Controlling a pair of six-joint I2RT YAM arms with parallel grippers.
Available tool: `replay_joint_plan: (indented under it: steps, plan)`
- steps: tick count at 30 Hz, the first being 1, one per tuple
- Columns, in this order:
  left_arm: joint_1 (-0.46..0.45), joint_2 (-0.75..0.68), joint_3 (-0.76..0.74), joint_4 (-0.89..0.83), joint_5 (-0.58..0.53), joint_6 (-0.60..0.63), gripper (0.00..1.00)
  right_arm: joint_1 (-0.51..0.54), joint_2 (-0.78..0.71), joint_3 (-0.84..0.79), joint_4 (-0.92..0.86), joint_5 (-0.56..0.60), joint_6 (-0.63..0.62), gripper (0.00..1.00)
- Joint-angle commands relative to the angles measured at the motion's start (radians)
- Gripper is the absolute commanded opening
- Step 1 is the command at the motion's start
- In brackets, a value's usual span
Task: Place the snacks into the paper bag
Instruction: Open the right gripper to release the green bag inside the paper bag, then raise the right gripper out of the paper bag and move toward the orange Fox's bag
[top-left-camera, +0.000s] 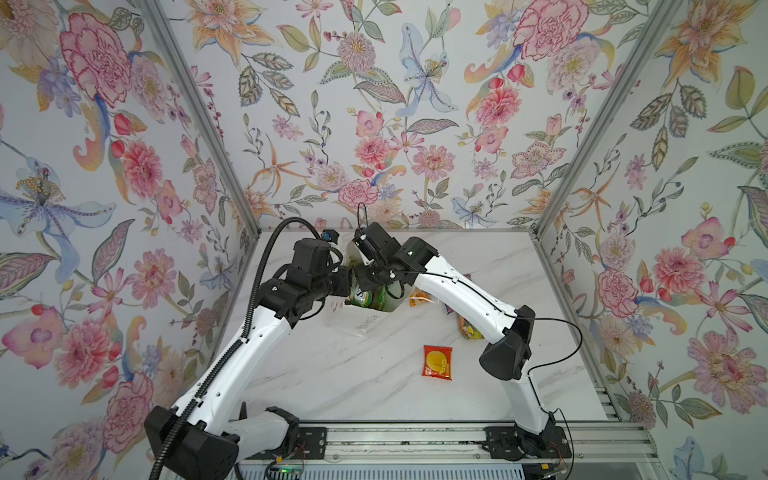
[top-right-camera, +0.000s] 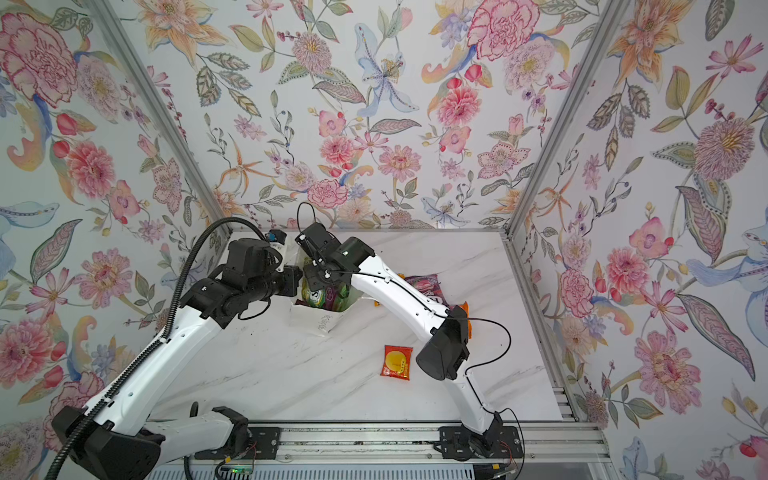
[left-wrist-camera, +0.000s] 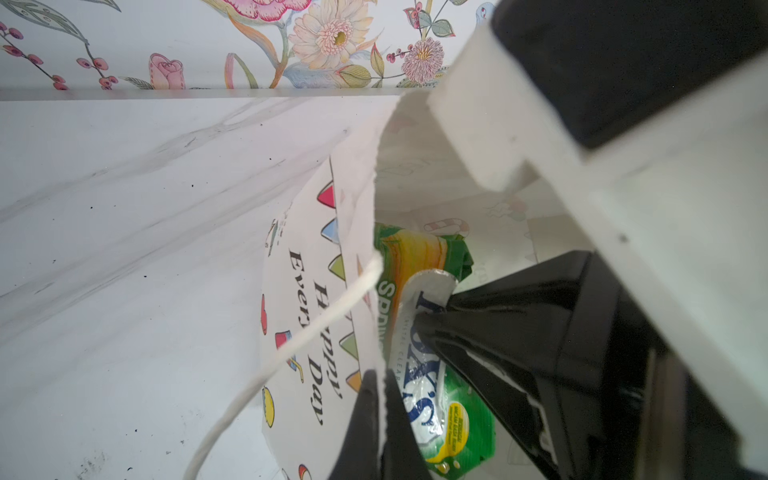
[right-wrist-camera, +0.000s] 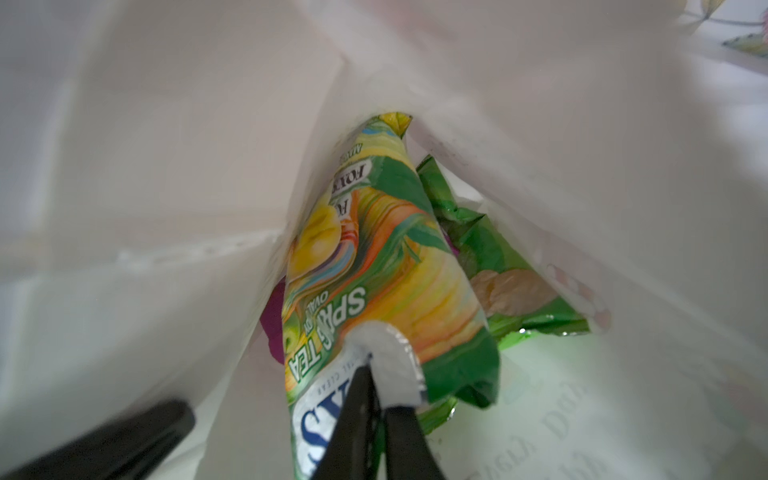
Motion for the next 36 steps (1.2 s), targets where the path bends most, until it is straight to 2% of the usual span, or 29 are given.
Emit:
replay_joint_plan:
  steps: [1, 6, 12, 18, 22, 30, 36]
  plan:
    - [-0.013, -0.036, 0.005, 0.097, -0.009, 0.000, 0.00, -0.002, 0.000, 0.045, 0.009, 0.033, 0.010, 0.19]
    - [-0.011, -0.032, 0.003, 0.096, -0.023, 0.000, 0.00, 0.009, -0.068, 0.040, 0.009, 0.028, -0.004, 0.36]
    - [-0.011, -0.029, 0.005, 0.100, -0.029, -0.001, 0.00, 0.020, -0.171, -0.013, 0.009, 0.027, -0.018, 0.48]
    - [0.003, -0.038, -0.007, 0.096, -0.047, -0.003, 0.00, 0.027, -0.289, -0.081, 0.008, 0.046, -0.037, 0.56]
    - [0.024, -0.043, -0.024, 0.100, -0.035, -0.001, 0.00, 0.035, -0.377, -0.146, 0.009, 0.098, -0.057, 0.59]
    - [0.058, -0.060, -0.052, 0.113, -0.018, 0.006, 0.00, 0.004, -0.629, -0.419, 0.010, 0.299, -0.063, 0.71]
    - [0.085, -0.059, -0.081, 0.129, 0.002, 0.015, 0.00, -0.131, -0.834, -0.703, 0.046, 0.295, -0.013, 0.77]
